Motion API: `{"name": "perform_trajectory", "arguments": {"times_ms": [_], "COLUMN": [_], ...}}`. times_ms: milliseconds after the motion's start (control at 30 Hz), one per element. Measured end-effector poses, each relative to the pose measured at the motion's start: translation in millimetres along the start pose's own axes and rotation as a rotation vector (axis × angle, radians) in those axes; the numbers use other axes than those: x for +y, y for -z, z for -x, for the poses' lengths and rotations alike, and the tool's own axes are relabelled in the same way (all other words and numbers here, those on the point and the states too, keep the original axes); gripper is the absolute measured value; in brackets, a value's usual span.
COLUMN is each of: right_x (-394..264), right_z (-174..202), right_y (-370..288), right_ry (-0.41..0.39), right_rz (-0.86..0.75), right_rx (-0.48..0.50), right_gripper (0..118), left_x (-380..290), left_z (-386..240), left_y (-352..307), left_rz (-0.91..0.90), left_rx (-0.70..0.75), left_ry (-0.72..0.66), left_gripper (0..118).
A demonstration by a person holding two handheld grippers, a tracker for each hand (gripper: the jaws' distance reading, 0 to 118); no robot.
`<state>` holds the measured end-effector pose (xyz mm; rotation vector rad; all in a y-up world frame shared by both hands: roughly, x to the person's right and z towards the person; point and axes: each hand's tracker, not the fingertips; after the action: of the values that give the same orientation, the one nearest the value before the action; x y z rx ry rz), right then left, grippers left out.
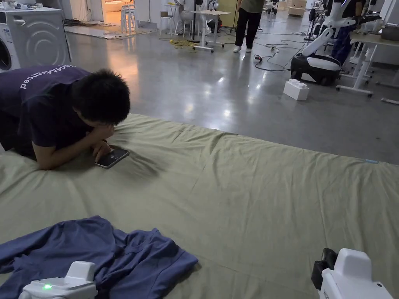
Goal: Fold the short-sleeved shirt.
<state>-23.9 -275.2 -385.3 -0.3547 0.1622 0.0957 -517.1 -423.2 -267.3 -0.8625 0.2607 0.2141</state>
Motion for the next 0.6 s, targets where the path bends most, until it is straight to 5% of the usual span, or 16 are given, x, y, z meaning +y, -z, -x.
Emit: {"name": "perform_trajectory", "arguments": {"times_ms": [600], "right_x": [11.0], "right_z": [-9.6], "right_y": [-14.0], "right_ry": [0.042], "right_rz": [-0.049], "right_rx": [0.001], "right_gripper": [0], "left_x": [72.5], "left_z": [6.7], "left_y": [-84.7], "left_rz": [-0.420], "left_rx": [-0.107], "left_ry": [-0.090], "left_gripper": [4]}}
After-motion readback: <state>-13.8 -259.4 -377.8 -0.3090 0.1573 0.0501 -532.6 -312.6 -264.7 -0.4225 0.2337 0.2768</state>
